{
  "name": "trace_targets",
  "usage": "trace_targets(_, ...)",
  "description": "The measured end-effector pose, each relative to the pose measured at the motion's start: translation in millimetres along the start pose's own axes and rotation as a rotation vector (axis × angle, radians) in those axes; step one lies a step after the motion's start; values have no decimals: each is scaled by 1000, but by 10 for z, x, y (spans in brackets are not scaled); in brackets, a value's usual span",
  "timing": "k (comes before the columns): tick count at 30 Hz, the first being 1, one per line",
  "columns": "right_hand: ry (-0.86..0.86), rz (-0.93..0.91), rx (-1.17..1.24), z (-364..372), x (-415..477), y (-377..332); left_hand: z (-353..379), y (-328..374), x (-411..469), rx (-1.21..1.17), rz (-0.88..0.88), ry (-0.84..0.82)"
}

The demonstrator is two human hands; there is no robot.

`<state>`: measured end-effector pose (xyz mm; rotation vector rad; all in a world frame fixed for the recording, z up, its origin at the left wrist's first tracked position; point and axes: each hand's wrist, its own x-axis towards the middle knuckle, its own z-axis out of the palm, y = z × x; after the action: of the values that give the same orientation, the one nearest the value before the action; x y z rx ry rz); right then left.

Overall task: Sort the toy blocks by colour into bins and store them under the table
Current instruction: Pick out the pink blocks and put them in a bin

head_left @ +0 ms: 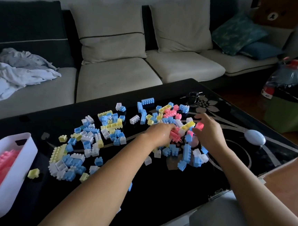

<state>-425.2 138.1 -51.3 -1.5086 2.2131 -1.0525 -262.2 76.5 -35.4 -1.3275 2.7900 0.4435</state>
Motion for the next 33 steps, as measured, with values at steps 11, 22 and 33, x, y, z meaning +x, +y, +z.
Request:
trace_targets(11,-355,630,1634,-112,47,-51,49,-157,-128,-138,3,276)
trace_targets(22,-849,389,1308,270,-133,-781,-481,-922,-1275,-1254,-368,456)
trace_targets(33,-1119,557,1276,1403,-678,-2450,-423,-2075,-2811,-595,-888,729)
